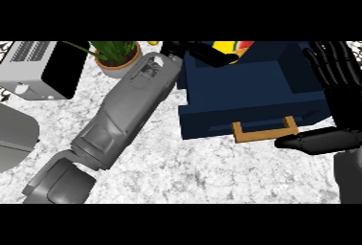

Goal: Pick up the cup, place it into the drawer and close the drawer

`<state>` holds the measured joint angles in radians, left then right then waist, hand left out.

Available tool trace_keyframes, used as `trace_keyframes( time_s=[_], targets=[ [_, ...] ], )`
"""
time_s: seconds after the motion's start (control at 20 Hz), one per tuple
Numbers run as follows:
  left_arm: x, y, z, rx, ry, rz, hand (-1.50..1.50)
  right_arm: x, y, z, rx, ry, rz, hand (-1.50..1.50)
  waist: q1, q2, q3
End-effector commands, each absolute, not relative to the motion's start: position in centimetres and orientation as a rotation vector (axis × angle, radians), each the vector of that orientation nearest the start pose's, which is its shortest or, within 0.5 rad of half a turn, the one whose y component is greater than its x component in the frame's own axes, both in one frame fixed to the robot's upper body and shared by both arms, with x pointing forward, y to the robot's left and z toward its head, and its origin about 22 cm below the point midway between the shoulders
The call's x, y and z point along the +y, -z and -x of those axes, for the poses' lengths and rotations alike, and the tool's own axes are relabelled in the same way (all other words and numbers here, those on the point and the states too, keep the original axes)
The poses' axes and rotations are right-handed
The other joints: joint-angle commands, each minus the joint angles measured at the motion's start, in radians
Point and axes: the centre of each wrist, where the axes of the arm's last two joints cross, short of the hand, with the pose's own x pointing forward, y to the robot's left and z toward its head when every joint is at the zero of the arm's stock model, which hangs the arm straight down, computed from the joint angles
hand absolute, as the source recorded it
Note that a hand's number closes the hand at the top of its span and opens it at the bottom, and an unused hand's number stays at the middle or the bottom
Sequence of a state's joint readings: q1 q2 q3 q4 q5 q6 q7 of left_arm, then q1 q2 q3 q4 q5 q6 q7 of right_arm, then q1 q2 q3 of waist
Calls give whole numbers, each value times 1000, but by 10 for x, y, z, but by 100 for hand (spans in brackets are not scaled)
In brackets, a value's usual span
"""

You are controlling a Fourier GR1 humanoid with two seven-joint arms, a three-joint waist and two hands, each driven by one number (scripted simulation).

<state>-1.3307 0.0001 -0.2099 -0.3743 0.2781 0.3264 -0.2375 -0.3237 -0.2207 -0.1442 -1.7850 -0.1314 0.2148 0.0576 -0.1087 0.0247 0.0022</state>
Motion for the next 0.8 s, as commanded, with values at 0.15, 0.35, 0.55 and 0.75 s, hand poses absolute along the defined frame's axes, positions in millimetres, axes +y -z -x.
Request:
trace_keyframes(
  time_s=[0.15, 0.35, 0.55, 0.75],
  targets=[
    [39, -121, -441, -1703, 464, -33, 150, -247, -157, -290, -2047, -361, -151, -150, -65, 14, 0],
    [32, -130, -441, -1713, 486, 4, -150, -251, -159, -298, -2049, -369, -159, -150, -85, 23, 0],
    [38, -115, -437, -1738, 365, 81, -150, -237, -161, -298, -2041, -434, -318, -150, -104, 25, -1],
    [34, -127, -437, -1822, 277, 213, -150, -216, -159, -301, -2011, -575, -514, 150, -91, 33, -1]
  ],
)
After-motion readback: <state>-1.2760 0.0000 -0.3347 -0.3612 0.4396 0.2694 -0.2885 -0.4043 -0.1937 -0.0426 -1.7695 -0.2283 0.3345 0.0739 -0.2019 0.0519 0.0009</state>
